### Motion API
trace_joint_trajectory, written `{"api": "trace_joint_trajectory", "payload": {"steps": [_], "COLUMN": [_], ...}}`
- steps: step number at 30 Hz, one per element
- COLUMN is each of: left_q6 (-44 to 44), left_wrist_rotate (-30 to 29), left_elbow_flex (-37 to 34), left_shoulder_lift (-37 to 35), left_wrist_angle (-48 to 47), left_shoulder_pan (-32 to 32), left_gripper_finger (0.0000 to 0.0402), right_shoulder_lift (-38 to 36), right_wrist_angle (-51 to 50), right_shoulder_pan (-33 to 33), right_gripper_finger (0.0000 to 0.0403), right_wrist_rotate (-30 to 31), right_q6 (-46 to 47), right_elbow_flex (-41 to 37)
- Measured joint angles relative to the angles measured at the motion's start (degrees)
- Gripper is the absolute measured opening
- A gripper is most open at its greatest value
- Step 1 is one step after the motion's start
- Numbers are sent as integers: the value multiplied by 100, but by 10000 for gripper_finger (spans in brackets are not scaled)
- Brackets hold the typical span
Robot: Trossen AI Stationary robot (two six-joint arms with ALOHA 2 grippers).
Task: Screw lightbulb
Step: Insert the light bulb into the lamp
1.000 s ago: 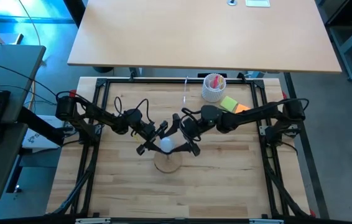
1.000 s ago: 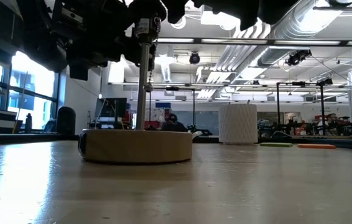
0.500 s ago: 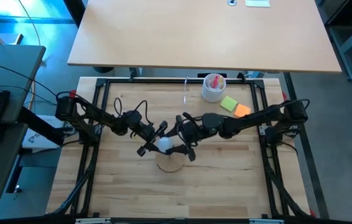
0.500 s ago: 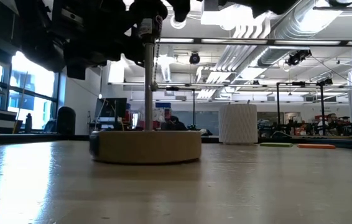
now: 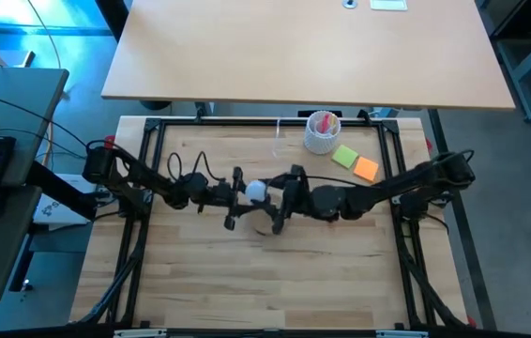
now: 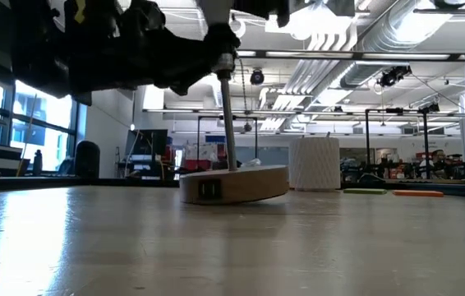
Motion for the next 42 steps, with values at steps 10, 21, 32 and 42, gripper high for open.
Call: {"api": "trace_joint_trajectory", "payload": {"steps": [10,21,32,42], "left_q6": [488,868,997,1031], "left_wrist_rotate": [-2219,-2899,-2850,-2807], "left_elbow_flex": [151,329,364,381], "left_shoulder_lift": [-22,-38,-49,-49], "left_wrist_angle": [-254,-569,-659,-710], "left_shoulder_pan": [-564,-797,-802,-804], "left_gripper_finger": [158,158,158,158], "right_shoulder_lift": [267,348,113,-67], "right_wrist_angle": [345,494,319,-364], "right_shoulder_pan": [170,47,18,-97], "right_gripper_finger": [251,252,252,311], "right_wrist_rotate": [1537,1029,577,-30], "right_q6": [401,153,-52,84], "right_elbow_flex": [-7,-19,-26,-39]}}
